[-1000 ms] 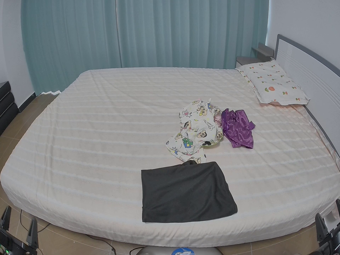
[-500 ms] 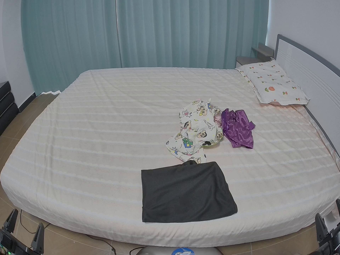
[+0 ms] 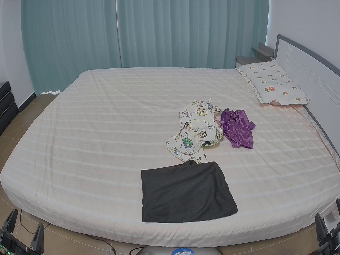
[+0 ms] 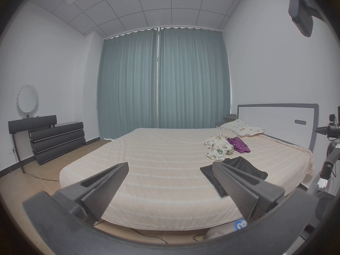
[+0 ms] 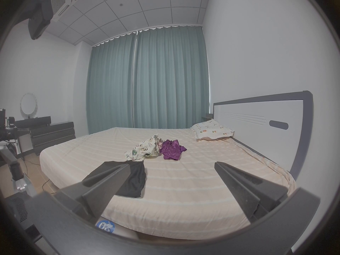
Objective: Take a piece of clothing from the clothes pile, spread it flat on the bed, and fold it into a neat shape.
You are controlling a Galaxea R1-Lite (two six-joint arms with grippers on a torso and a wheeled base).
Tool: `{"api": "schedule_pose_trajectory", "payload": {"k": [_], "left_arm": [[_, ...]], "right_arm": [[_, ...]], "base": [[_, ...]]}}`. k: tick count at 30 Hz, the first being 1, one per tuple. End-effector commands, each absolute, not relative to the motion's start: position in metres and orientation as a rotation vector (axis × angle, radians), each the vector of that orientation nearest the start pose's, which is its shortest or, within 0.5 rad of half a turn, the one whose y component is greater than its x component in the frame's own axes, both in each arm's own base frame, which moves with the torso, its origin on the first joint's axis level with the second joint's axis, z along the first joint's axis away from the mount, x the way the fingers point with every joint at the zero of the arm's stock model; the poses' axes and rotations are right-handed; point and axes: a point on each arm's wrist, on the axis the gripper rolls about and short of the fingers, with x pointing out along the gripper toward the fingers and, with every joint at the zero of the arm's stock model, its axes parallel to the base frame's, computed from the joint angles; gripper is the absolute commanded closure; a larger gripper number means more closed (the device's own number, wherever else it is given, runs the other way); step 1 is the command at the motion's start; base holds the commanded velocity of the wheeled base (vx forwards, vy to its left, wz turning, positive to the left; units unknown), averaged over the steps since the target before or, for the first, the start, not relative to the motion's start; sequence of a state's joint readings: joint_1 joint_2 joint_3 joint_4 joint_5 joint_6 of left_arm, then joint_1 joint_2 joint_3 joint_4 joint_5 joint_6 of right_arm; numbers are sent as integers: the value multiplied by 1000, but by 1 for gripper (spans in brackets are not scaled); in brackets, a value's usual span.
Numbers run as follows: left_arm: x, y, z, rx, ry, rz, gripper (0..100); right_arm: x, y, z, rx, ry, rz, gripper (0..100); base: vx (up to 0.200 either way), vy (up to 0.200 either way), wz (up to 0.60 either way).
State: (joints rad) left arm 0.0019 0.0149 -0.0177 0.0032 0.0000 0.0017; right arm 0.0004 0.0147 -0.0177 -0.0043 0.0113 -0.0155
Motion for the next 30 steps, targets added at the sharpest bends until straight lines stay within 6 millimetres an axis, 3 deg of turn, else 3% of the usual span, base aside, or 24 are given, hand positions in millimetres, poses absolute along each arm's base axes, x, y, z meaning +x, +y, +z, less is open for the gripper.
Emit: {"api": "schedule_pose_trajectory", "payload": {"k": [1, 30], "left_arm": [[-22, 0, 76, 2, 8, 2, 0], [-22, 0, 76, 2, 8, 2, 0]], "right_arm": [[-23, 0, 76, -15, -3, 11, 0], [-23, 0, 76, -6, -5, 14, 0]], "base": [[0, 0, 0], [0, 0, 0]]}}
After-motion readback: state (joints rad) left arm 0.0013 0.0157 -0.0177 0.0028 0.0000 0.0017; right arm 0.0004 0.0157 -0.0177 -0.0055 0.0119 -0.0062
